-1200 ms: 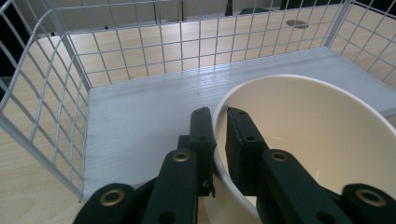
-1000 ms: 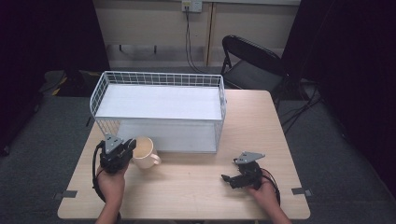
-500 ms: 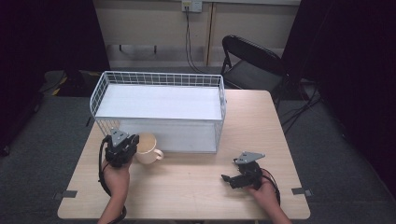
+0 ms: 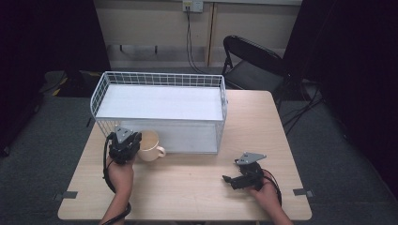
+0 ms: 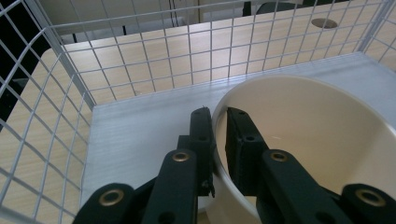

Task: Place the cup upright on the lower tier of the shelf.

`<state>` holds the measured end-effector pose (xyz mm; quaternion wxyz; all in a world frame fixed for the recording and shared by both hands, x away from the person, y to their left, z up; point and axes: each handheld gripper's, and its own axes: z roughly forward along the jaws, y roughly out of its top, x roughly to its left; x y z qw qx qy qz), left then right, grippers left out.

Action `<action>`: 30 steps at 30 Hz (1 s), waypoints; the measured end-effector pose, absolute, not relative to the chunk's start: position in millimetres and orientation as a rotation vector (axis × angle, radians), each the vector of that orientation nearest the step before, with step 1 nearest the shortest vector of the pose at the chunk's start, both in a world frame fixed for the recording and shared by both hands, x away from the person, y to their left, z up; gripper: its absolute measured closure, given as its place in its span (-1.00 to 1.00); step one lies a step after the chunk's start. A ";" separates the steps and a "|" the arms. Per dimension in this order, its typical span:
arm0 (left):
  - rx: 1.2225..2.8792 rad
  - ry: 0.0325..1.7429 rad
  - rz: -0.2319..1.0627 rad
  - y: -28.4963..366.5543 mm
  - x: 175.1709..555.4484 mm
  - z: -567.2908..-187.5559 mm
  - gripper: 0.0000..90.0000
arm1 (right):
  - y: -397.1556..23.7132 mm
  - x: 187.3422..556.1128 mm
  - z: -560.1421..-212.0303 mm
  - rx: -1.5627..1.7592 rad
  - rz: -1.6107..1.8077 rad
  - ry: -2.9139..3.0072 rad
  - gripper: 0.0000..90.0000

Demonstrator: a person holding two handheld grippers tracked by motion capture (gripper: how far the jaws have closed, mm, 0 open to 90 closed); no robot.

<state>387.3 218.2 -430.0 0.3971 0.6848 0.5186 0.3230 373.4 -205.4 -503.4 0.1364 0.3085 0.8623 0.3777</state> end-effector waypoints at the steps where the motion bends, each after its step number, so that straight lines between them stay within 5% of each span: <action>1: 1.737 1.315 0.825 217.5 388.9 -429.5 0.81 | -205.5 373.5 -503.4 0.892 1.093 2.496 -0.69; 30: 1.698 1.390 0.805 216.7 409.1 -435.9 0.80 | -205.8 372.6 -503.4 0.887 1.096 2.499 -0.69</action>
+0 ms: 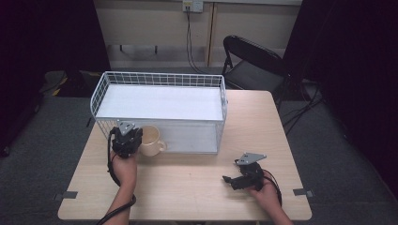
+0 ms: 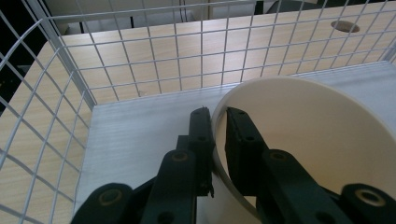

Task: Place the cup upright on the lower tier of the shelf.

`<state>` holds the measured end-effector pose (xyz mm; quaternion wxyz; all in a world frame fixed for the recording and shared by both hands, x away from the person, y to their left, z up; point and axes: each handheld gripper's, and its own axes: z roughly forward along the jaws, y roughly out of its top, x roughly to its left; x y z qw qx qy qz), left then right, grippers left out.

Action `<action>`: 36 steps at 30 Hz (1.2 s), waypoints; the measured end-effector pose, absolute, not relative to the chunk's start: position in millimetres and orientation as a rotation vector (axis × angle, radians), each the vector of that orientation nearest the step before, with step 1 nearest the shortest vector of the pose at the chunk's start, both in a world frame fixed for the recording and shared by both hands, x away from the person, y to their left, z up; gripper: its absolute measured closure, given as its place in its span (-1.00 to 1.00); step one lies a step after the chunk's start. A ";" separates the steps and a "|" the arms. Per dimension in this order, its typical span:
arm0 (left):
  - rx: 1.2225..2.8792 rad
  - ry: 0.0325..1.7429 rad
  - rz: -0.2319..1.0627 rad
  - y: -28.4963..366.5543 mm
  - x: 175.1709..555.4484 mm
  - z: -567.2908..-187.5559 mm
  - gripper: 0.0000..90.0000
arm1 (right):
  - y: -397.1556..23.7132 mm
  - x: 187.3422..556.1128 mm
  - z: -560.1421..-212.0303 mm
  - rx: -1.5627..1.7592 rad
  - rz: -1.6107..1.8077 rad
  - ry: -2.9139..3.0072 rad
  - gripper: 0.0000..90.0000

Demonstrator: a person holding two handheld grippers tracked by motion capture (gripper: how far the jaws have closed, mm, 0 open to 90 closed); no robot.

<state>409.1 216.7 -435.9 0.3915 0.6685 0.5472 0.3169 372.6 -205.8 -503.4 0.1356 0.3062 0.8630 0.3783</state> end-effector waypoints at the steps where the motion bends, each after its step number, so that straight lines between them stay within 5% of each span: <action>1: 1.693 1.391 0.804 216.9 409.1 -436.5 0.80 | -205.9 372.6 -503.4 0.887 1.096 2.500 -0.69; 36: 1.664 1.309 0.725 227.2 382.9 -418.7 0.32 | -206.0 372.5 -503.3 0.887 1.096 2.501 -0.69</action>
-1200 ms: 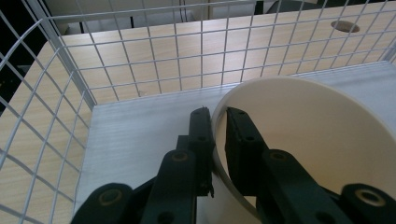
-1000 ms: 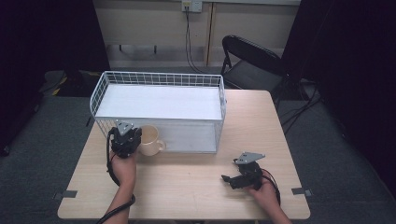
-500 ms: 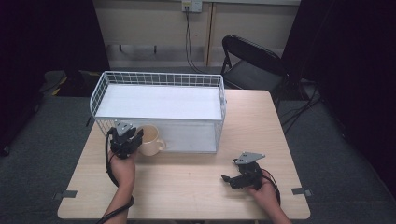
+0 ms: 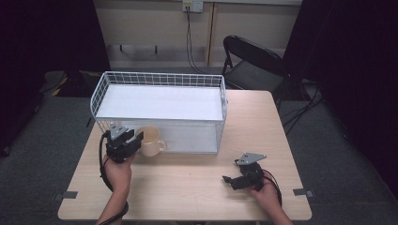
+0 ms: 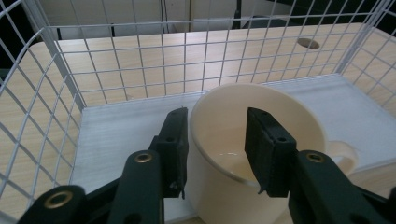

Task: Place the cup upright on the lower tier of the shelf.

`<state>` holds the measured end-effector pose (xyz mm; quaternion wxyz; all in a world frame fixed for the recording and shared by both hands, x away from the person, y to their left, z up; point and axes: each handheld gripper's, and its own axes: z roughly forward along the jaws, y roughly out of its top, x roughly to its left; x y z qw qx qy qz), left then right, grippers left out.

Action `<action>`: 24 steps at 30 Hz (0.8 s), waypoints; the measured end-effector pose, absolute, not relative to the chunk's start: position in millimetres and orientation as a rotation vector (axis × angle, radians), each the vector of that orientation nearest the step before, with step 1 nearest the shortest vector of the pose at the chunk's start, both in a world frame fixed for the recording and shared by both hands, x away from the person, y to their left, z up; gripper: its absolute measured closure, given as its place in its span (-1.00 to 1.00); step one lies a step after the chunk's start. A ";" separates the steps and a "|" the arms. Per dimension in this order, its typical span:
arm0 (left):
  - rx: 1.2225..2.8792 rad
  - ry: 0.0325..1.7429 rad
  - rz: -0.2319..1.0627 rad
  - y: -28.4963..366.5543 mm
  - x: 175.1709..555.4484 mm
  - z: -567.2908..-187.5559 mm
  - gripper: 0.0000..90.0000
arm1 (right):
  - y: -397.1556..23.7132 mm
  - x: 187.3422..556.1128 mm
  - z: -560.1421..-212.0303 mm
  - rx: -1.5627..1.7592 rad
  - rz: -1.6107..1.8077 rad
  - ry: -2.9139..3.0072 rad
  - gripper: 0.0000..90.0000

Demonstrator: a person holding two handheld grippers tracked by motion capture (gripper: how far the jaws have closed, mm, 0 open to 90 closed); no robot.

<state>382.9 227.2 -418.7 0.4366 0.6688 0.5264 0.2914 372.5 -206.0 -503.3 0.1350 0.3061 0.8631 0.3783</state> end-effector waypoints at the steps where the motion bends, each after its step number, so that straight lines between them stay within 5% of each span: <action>1: 1.677 1.299 0.725 227.1 380.9 -417.3 0.29 | -206.0 372.5 -503.4 0.887 1.096 2.500 -0.69; 12: 1.692 1.211 0.727 222.8 361.0 -424.8 -0.17 | -205.9 372.5 -503.3 0.887 1.096 2.500 -0.69; 24: 1.729 1.227 0.735 214.4 363.8 -445.4 -0.24 | -205.9 372.5 -503.3 0.887 1.096 2.500 -0.69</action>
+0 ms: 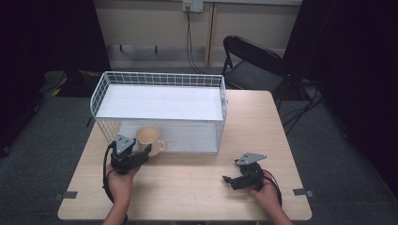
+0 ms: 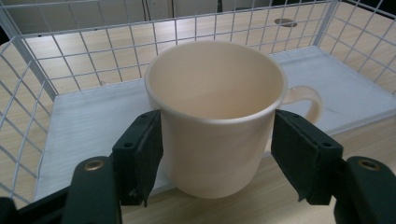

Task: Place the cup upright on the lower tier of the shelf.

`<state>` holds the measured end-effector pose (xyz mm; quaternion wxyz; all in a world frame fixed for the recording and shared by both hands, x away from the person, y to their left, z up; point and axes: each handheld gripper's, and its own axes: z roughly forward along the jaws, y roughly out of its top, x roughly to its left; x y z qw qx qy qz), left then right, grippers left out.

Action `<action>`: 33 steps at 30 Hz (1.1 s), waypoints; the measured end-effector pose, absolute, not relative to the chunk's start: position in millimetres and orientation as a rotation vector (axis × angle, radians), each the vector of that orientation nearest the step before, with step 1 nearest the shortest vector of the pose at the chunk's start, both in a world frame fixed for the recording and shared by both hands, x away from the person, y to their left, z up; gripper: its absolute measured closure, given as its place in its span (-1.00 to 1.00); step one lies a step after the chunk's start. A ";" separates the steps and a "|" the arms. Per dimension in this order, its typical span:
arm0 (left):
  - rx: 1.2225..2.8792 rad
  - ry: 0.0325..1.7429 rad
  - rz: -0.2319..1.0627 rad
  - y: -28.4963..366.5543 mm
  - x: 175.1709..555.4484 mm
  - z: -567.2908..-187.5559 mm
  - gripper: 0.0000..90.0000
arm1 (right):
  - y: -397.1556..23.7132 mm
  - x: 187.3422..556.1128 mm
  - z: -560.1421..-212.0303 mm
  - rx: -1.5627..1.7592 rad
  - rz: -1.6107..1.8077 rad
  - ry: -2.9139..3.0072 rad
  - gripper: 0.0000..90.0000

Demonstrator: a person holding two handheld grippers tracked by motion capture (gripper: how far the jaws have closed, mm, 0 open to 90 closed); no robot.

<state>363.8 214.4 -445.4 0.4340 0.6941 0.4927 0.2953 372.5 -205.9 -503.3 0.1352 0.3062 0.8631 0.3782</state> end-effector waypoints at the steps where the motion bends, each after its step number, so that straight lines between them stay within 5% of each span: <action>1: 1.718 1.235 0.740 212.6 364.5 -446.9 -0.24 | -205.9 372.5 -503.3 0.886 1.096 2.500 -0.69; 6: 1.716 1.243 0.753 211.1 366.4 -447.6 -0.14 | -205.9 372.5 -503.3 0.887 1.096 2.501 -0.69; 10: 1.678 1.264 0.752 208.6 369.3 -448.9 0.20 | -206.0 372.4 -503.4 0.886 1.096 2.500 -0.69; 24: 1.688 1.284 0.789 205.0 377.7 -446.8 0.62 | -206.0 372.3 -503.5 0.884 1.097 2.499 -0.69; 33: 1.688 1.289 0.788 210.2 378.6 -447.2 0.61 | -206.0 372.2 -503.4 0.885 1.097 2.500 -0.69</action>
